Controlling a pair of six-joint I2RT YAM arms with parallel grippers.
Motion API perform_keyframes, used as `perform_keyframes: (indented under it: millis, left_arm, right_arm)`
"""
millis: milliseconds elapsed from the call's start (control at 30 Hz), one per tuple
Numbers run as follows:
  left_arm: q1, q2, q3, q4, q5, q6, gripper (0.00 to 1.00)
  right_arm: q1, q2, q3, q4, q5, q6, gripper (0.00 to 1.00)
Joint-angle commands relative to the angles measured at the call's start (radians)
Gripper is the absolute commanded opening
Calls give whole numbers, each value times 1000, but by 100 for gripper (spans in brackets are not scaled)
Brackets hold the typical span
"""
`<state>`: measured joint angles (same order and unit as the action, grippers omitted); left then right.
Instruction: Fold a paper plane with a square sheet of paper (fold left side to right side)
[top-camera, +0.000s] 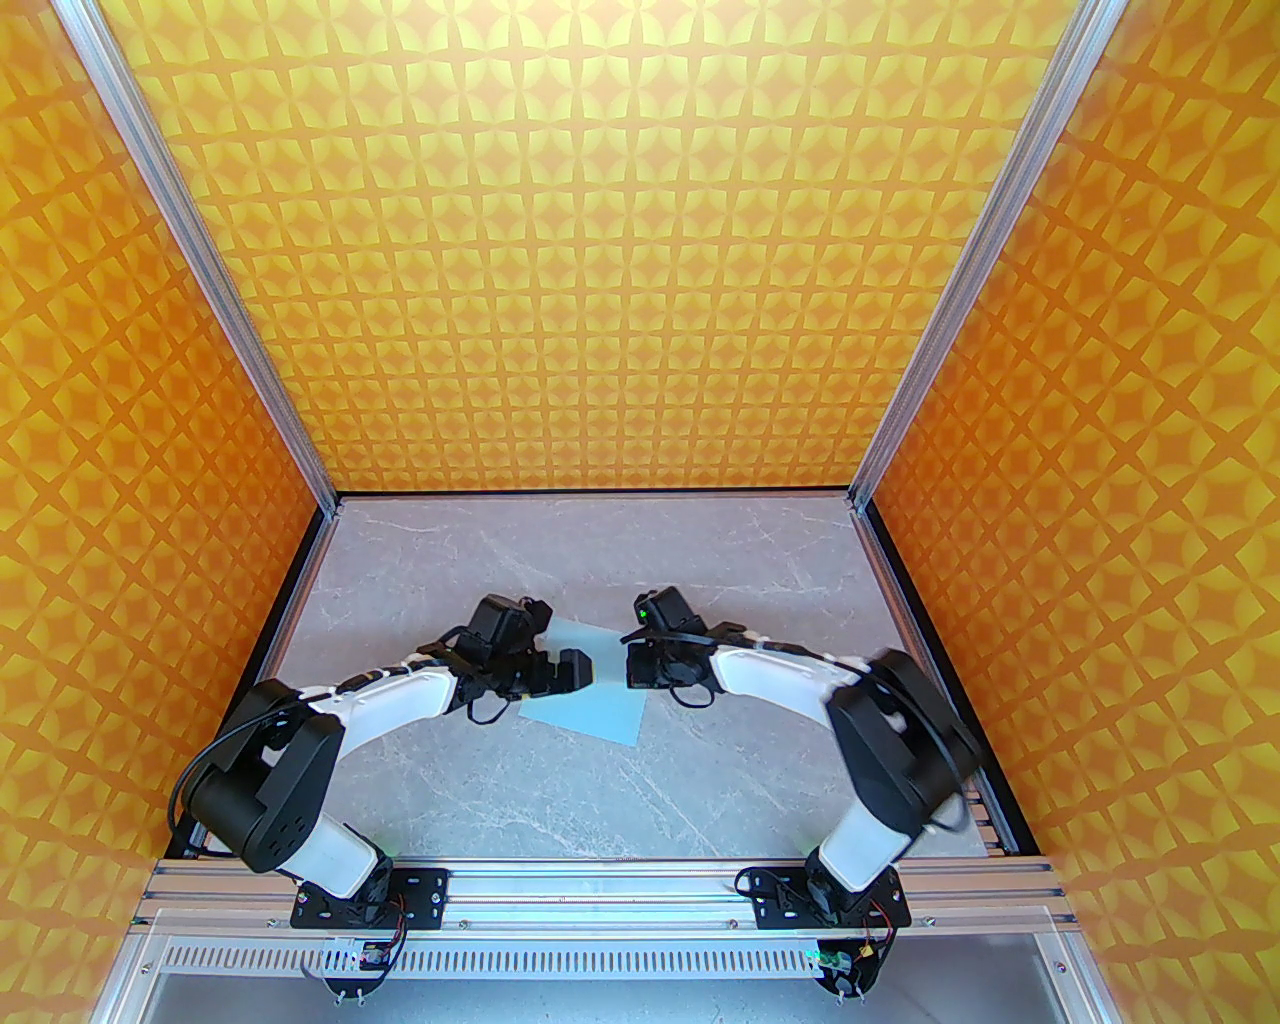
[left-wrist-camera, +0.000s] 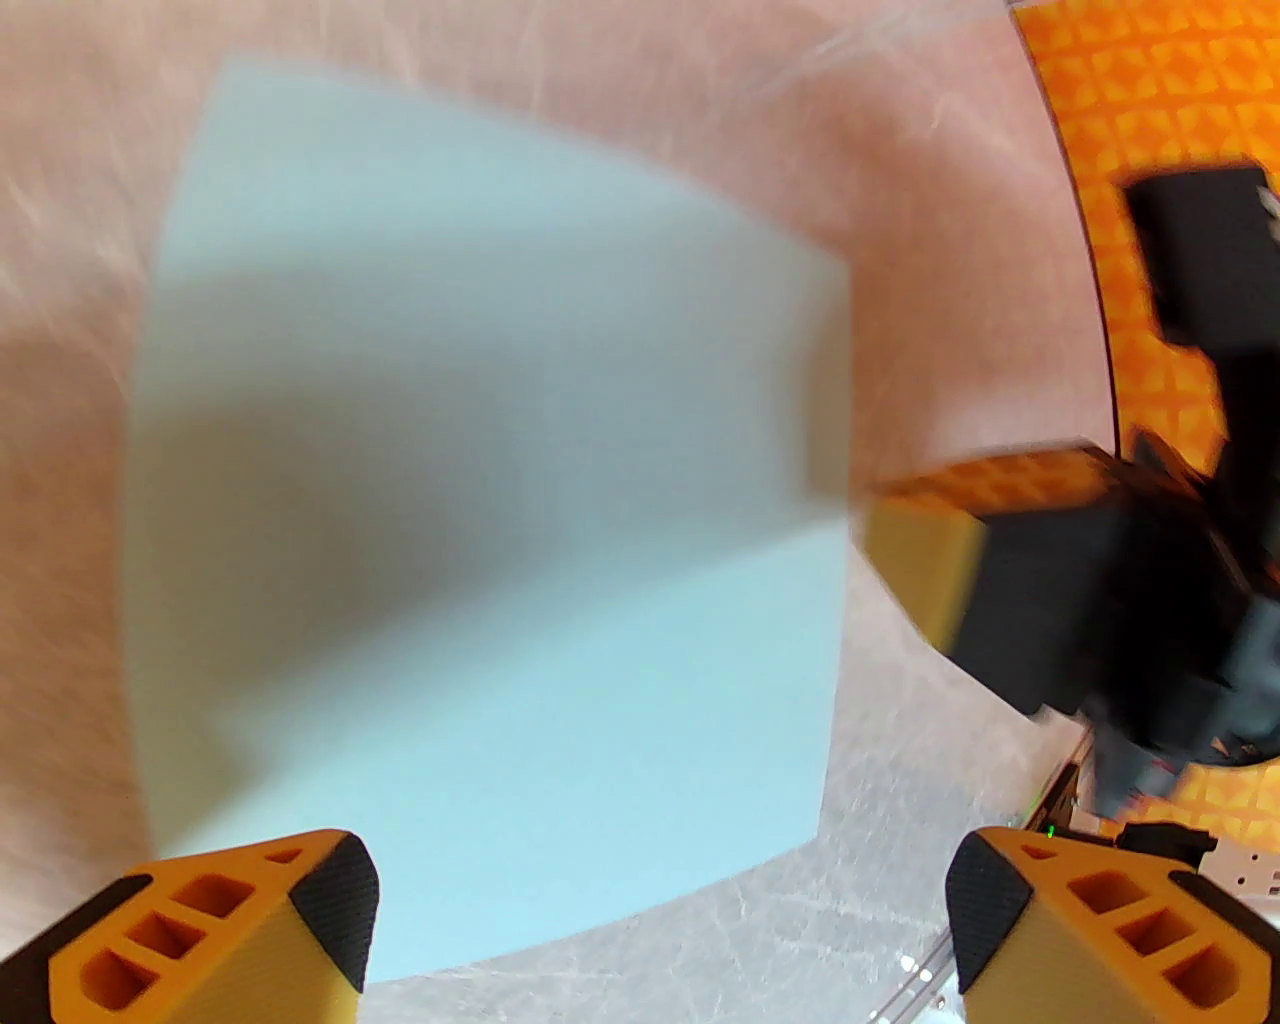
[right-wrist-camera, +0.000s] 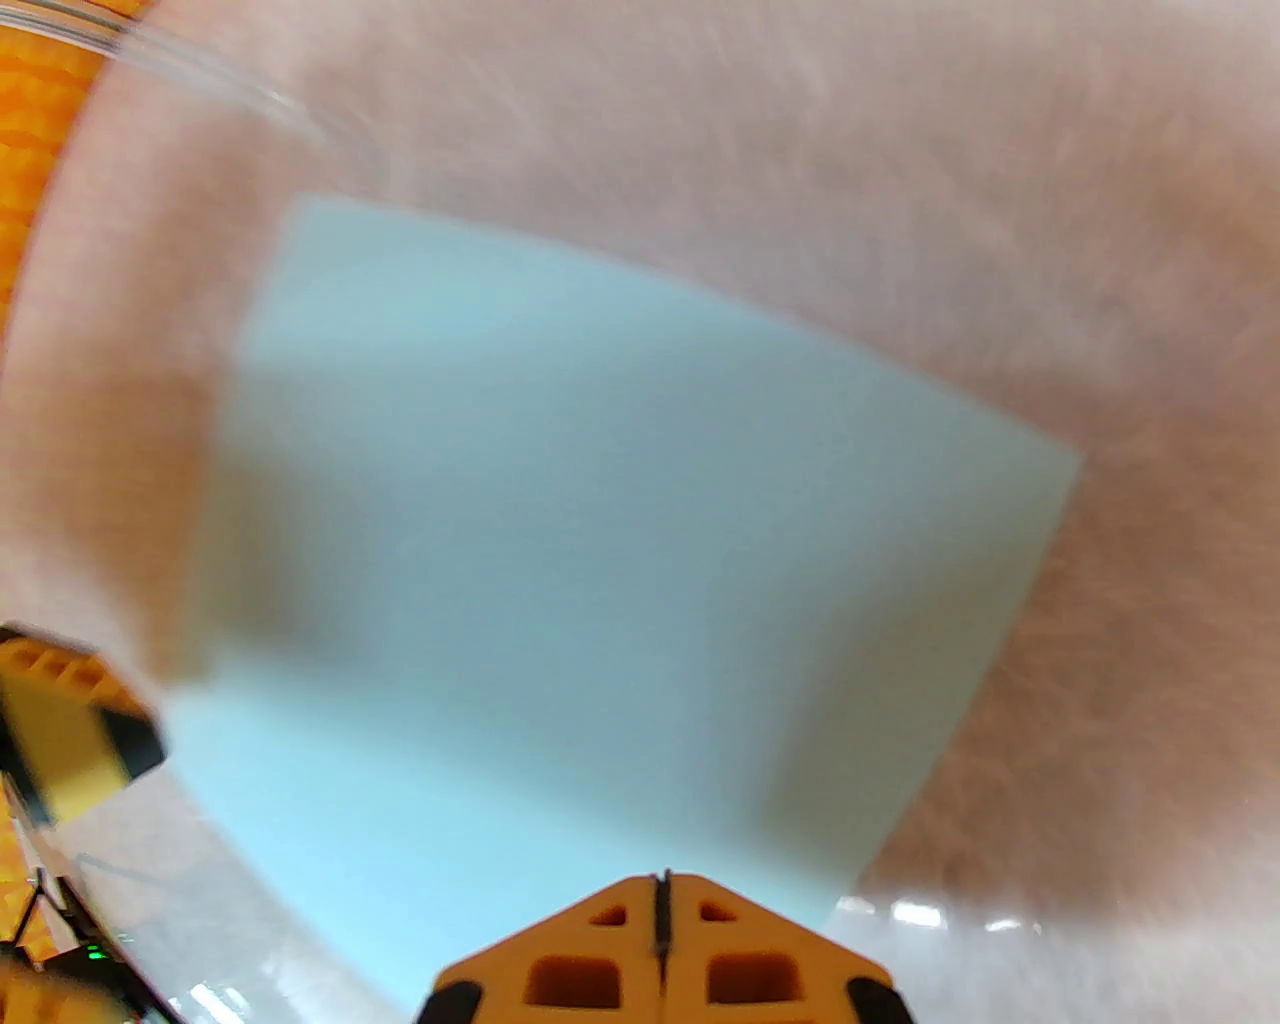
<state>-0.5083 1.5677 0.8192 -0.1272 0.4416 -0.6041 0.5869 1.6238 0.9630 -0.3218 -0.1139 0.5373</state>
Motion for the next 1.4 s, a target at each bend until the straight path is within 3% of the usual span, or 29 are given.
perform_keyframes:
  millis: [0,133,367,633,867,1133,1367]
  left_arm:
    - [26,11,26,-41,-42,57,99]
    - [31,45,25,-34,-44,79,99]
    - [31,30,-16,-21,-44,74,99]
    - [30,4,-72,7,-44,38,100]
    - [16,-37,-111,18,-43,10,100]
    - [-40,-33,-172,86,-37,-61,100]
    - [-31,-105,-147,22,-68,-45,100]
  right_arm:
    - [-2,-26,-22,-48,54,77,2]
    - [-9,-9,-108,23,90,148,0]
    - [-36,63,-131,139,14,112,0]
    - [-58,166,-52,122,-26,55,0]
    - [-58,169,4,93,-45,23,0]
    - [-58,217,69,43,-48,-16,0]
    - [-56,122,61,5,-33,-20,3]
